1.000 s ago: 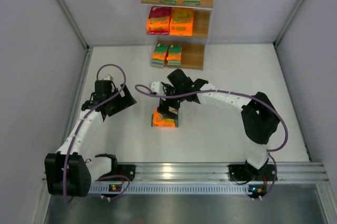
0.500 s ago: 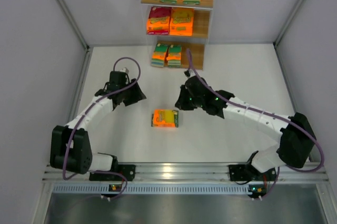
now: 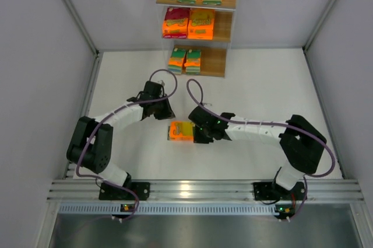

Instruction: Place and organize the cleaning sponges onto the shelf

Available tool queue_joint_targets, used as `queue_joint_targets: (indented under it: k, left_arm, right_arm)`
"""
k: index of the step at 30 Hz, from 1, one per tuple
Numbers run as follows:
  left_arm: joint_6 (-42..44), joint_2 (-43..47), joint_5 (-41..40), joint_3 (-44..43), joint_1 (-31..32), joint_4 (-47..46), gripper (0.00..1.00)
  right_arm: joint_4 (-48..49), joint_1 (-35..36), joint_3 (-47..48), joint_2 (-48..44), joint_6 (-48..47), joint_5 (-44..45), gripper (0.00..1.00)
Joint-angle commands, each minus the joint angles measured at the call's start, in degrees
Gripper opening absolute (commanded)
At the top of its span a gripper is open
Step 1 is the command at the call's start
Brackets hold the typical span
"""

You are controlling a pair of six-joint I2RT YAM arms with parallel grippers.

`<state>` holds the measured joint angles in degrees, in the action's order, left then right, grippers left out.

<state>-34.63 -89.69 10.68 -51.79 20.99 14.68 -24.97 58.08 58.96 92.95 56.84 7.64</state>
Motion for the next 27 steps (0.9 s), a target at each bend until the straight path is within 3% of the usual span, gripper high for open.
queue_joint_targets:
  k: [1, 11, 16, 20, 22, 25, 26, 27]
  left_arm:
    - [-0.52, 0.74, 0.92, -0.25, 1.86, -3.34, 0.18]
    - [-3.24, 8.47, 3.30, 8.62, 2.47, -3.43, 0.18]
    - [-3.77, 9.53, 4.97, 8.99, 2.65, -3.43, 0.18]
    - [-3.25, 11.02, 1.46, 8.81, 2.65, -3.16, 0.18]
    - [-3.51, 12.86, 0.14, 8.64, 2.39, -2.64, 0.19]
    - [-5.00, 15.41, -2.58, 7.50, 1.34, 0.07, 0.24]
    - [-5.18, 15.94, -4.94, 7.15, 0.90, 1.39, 0.28]
    - [-5.18, 16.38, -6.88, 6.62, 0.37, 2.80, 0.34]
  right_arm:
    - [0.71, 0.54, 4.13, 4.42, -0.23, 2.38, 0.00]
    - [6.59, -6.12, 8.97, 8.74, -5.41, 7.83, 0.00]
    - [10.02, -9.83, 12.40, 12.16, -7.26, 7.22, 0.00]
    - [8.19, -12.12, 13.99, 10.77, -11.04, 6.07, 0.03]
    - [6.96, -12.47, 12.59, 7.26, -14.02, 5.38, 0.10]
    - [5.55, -12.47, 9.95, 2.25, -15.70, 2.14, 0.45]
    - [5.55, -12.21, 9.34, 1.28, -15.71, 1.25, 0.67]
    - [5.29, -11.60, 8.55, -0.03, -15.36, 0.80, 0.79]
